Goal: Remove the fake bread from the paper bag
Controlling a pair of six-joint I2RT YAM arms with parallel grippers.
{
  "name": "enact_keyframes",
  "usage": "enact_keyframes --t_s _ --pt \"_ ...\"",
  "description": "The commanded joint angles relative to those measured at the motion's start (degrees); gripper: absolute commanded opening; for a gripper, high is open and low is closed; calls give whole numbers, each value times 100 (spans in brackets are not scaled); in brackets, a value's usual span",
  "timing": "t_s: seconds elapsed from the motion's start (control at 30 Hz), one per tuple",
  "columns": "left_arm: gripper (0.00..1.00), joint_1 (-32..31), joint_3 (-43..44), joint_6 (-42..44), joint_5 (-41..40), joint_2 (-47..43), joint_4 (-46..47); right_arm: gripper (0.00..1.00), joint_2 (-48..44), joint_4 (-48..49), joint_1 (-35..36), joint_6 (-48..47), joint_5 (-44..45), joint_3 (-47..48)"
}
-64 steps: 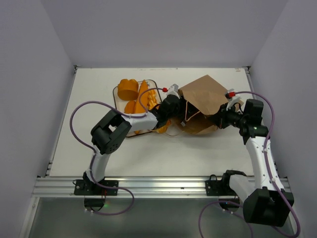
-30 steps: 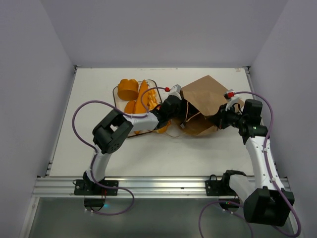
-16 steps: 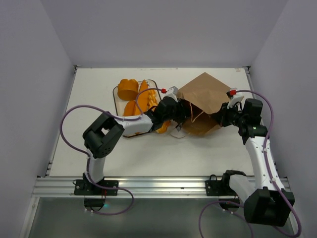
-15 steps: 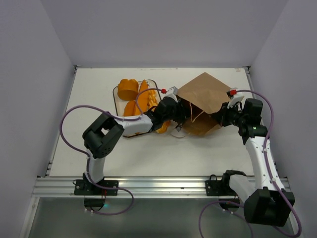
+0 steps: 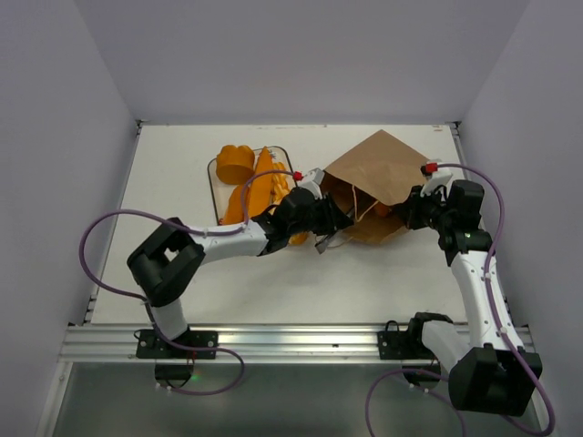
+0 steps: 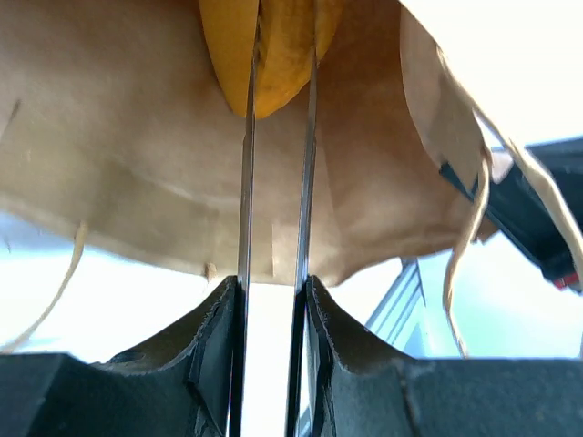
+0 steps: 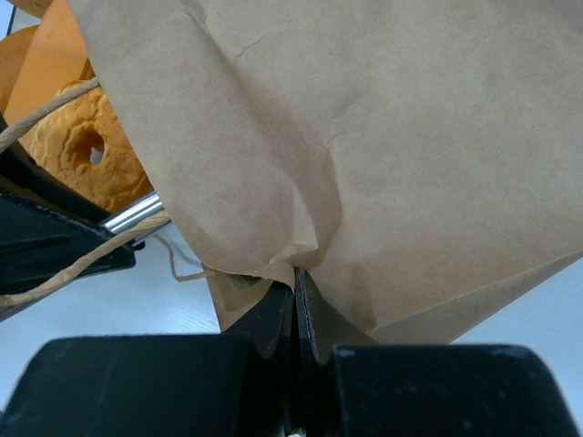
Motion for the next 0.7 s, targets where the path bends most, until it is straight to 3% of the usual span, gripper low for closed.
enact_keyframes --t_s 0.0,0.67 --pt "0 -59 -196 -148 88 -476 484 0 -152 225 0 97 173 -21" --pt "0 -76 -1550 -447 -308 -2119 352 0 -134 120 -9 -185 -47 -4"
